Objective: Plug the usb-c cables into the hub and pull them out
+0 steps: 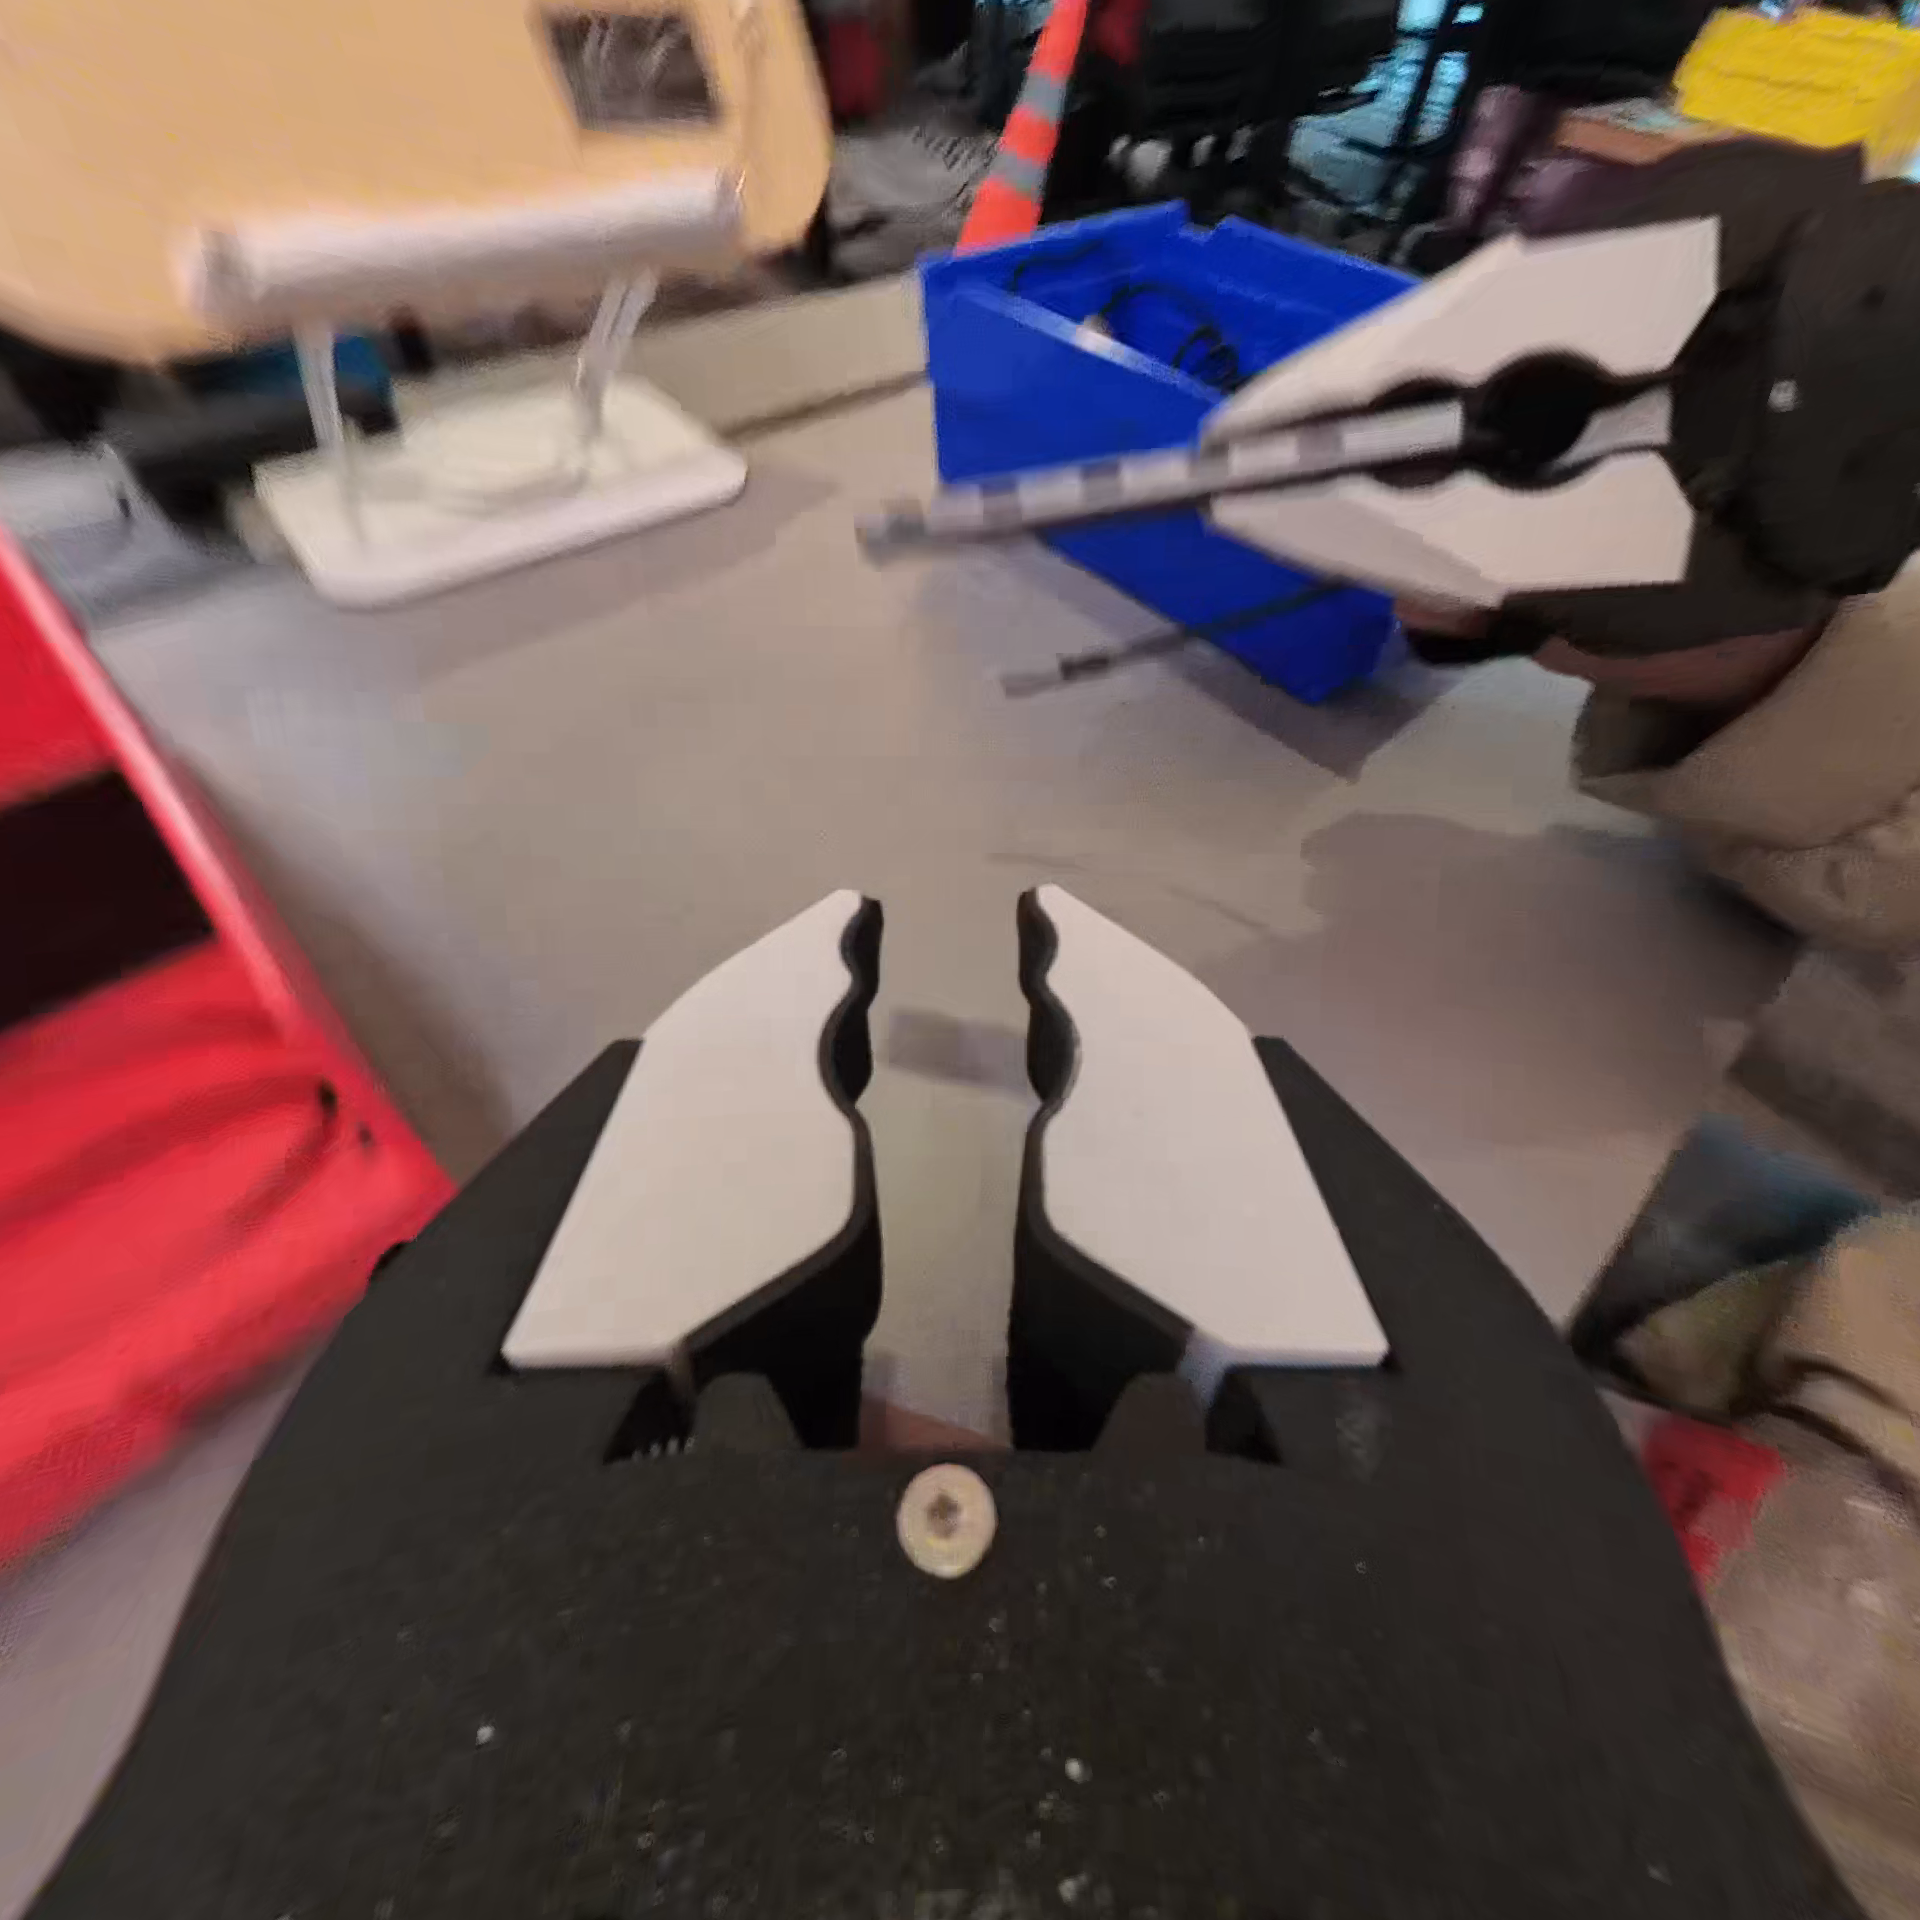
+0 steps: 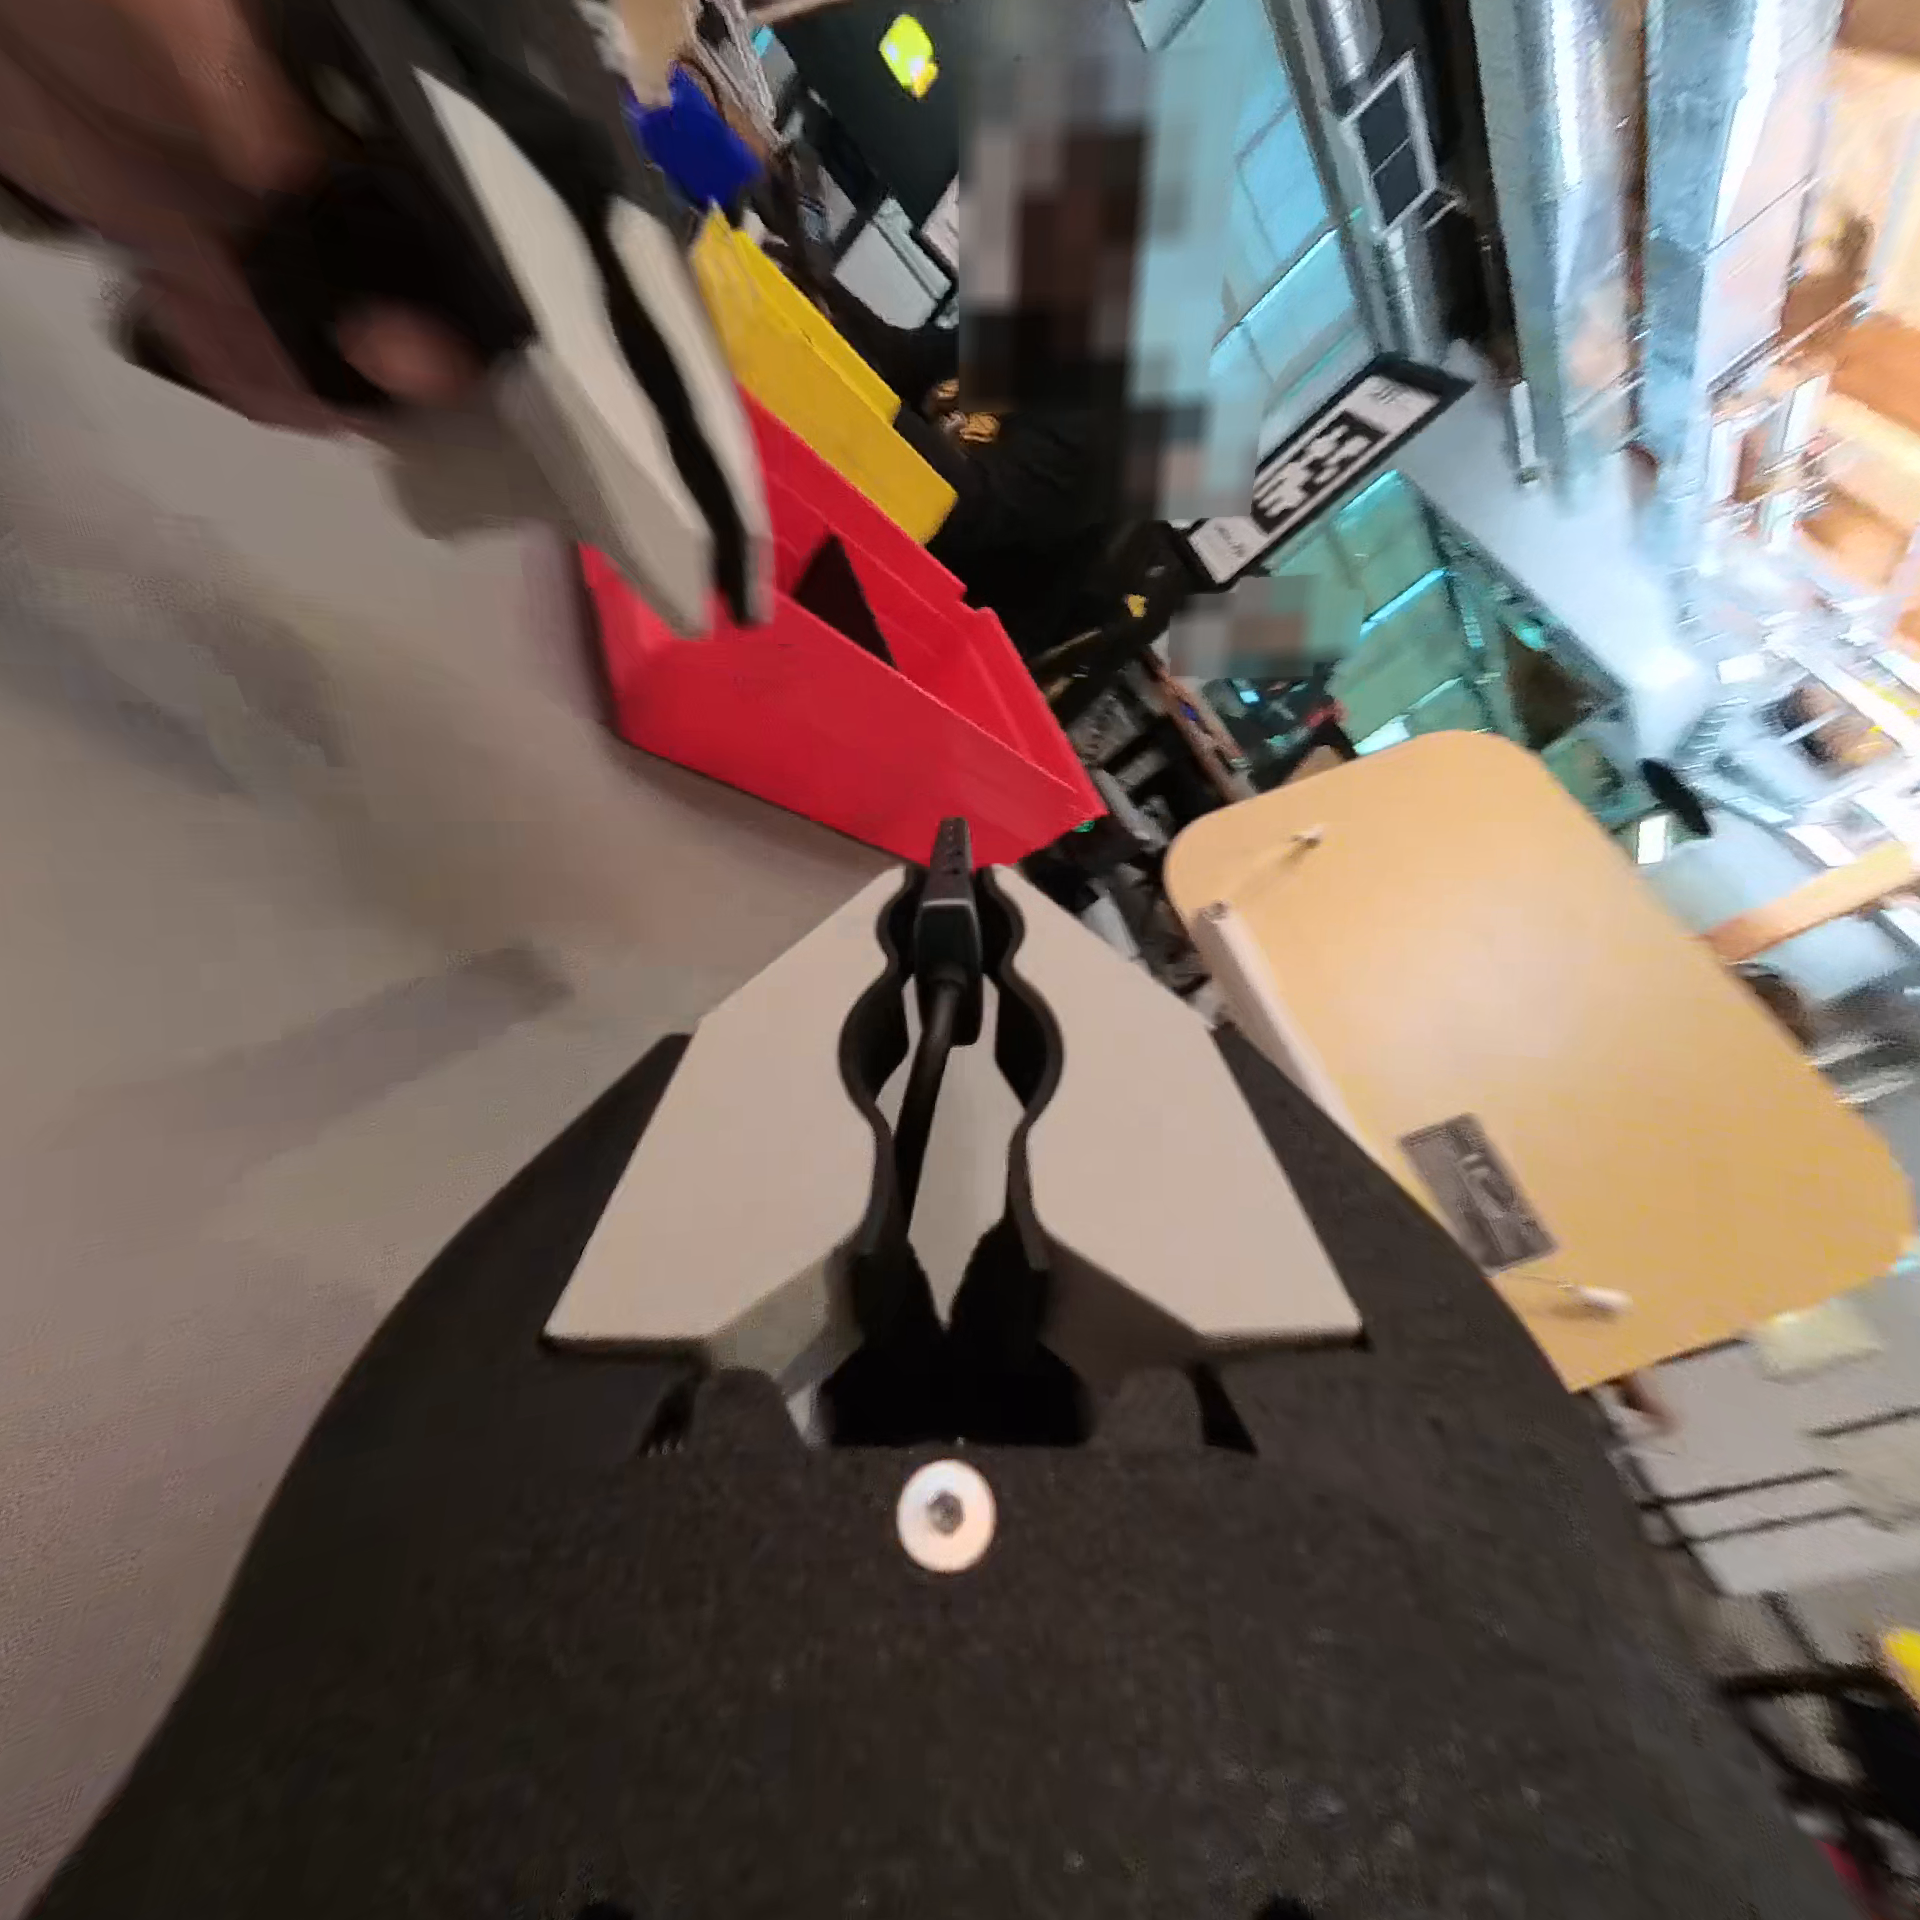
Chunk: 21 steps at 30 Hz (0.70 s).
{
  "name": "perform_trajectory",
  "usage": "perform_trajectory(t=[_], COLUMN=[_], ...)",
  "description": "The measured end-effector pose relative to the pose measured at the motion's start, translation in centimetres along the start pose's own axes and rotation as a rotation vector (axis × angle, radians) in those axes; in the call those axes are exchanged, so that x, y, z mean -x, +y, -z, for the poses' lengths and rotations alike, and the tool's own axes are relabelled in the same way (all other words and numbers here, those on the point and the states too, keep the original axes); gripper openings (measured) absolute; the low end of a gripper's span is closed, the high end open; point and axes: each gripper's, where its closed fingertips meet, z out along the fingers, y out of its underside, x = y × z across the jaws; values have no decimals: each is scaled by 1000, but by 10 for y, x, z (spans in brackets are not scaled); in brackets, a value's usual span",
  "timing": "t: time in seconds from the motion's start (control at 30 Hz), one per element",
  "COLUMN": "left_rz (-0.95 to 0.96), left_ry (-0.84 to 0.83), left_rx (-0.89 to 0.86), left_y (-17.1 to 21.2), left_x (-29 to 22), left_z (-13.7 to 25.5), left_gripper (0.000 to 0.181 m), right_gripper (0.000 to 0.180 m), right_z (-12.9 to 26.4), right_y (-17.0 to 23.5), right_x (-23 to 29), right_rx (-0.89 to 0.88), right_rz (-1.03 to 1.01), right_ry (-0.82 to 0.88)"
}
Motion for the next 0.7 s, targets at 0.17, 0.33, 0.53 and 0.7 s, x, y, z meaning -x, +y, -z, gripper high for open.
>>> perform_trajectory(t=[0.17,0.33,0.53,0.7], left_rz=[323,361,421,456], left_ry=[-7,-51,-110,-334], left_rx=[42,25,27,92], left_y=[82,94,75,34], left_x=[-29,-26,11,103], left_z=[30,50,60,69], left_gripper=[27,33,45,41], right_gripper=[9,10,10,10], right_z=[-49,-76,-76,-77], right_y=[23,64,66,67], right_x=[-7,20,16,17], right_rx=[-11,-2,-7,-6], right_rz=[92,88,58,54], right_ry=[82,71,73,62])
